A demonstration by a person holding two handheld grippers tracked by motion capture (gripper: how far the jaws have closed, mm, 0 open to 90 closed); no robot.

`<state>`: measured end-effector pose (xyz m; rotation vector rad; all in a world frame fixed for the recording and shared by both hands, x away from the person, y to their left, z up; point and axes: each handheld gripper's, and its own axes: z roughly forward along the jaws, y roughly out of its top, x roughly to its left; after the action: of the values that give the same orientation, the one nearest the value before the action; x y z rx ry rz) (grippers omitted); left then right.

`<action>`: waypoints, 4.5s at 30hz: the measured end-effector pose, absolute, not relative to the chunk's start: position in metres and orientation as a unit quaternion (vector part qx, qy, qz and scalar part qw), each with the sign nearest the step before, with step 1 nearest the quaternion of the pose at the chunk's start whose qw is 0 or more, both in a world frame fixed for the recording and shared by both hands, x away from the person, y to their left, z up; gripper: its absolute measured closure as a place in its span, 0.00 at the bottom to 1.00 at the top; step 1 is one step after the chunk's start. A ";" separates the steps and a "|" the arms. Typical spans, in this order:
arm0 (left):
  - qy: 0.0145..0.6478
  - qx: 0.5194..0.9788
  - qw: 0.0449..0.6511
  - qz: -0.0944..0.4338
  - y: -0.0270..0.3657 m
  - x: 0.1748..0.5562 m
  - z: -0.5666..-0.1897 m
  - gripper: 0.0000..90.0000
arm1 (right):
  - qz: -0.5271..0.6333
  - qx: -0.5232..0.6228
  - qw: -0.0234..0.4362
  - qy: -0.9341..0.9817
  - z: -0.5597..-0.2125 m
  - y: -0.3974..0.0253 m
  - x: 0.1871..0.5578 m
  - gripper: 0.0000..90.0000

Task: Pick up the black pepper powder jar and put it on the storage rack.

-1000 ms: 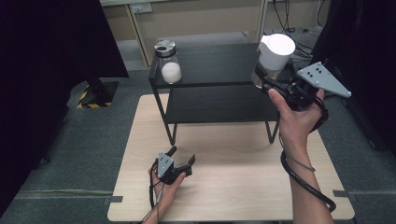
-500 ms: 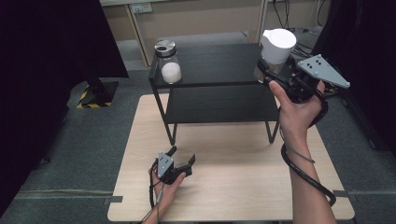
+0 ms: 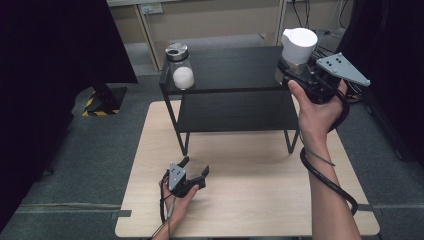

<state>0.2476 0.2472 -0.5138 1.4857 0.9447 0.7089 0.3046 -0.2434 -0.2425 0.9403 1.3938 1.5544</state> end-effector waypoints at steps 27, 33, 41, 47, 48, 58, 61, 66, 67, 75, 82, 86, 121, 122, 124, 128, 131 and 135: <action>0.402 0.638 0.583 0.302 0.247 0.248 -0.514 0.14 | 0.590 0.402 0.418 0.562 -0.237 -0.233 0.328 0.34; 0.401 0.638 0.583 0.303 0.247 0.248 -0.514 0.14 | 0.587 0.402 0.419 0.563 -0.237 -0.232 0.330 0.34; 0.401 0.638 0.583 0.304 0.247 0.248 -0.514 0.14 | 0.588 0.399 0.422 0.562 -0.240 -0.230 0.332 0.34; 0.401 0.638 0.583 0.304 0.247 0.248 -0.514 0.14 | 0.587 0.400 0.426 0.560 -0.241 -0.226 0.335 0.34; 0.401 0.638 0.583 0.304 0.247 0.248 -0.514 0.14 | 0.588 0.401 0.425 0.559 -0.241 -0.226 0.335 0.34; 0.400 0.638 0.584 0.304 0.247 0.248 -0.514 0.14 | 0.598 0.402 0.417 0.553 -0.243 -0.228 0.336 0.32; 0.401 0.638 0.583 0.304 0.246 0.248 -0.514 0.14 | 0.606 0.406 0.409 0.548 -0.244 -0.231 0.336 0.24; 0.400 0.638 0.583 0.306 0.246 0.247 -0.514 0.14 | 0.614 0.412 0.399 0.543 -0.245 -0.233 0.335 0.15; 0.400 0.638 0.583 0.306 0.246 0.247 -0.514 0.14 | 0.614 0.412 0.396 0.544 -0.245 -0.233 0.335 0.14; 0.400 0.638 0.583 0.305 0.246 0.248 -0.514 0.14 | 0.619 0.405 0.390 0.549 -0.246 -0.235 0.332 0.10; 0.400 0.638 0.583 0.305 0.246 0.248 -0.514 0.14 | 0.619 0.397 0.394 0.551 -0.246 -0.236 0.325 0.10; 0.400 0.639 0.583 0.304 0.246 0.248 -0.514 0.14 | 0.619 0.397 0.397 0.549 -0.248 -0.237 0.321 0.10; 0.400 0.639 0.583 0.304 0.245 0.248 -0.514 0.14 | 0.626 0.378 0.403 0.550 -0.262 -0.248 0.294 0.10; 0.400 0.639 0.583 0.304 0.245 0.248 -0.514 0.14 | 0.626 0.378 0.404 0.551 -0.263 -0.248 0.294 0.10; 0.400 0.639 0.583 0.304 0.245 0.248 -0.514 0.14 | 0.625 0.378 0.405 0.551 -0.264 -0.248 0.292 0.10; 0.401 0.639 0.583 0.303 0.245 0.248 -0.514 0.14 | 0.624 0.377 0.405 0.552 -0.269 -0.249 0.289 0.10; 0.401 0.639 0.583 0.303 0.245 0.248 -0.514 0.14 | 0.623 0.374 0.407 0.553 -0.273 -0.249 0.286 0.10; 0.401 0.638 0.583 0.304 0.245 0.248 -0.514 0.14 | 0.625 0.374 0.405 0.552 -0.279 -0.251 0.282 0.10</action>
<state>0.2478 0.2450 -0.5138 1.4899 0.9367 0.7087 0.2822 -0.2507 -0.2786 0.9434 1.3936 1.5782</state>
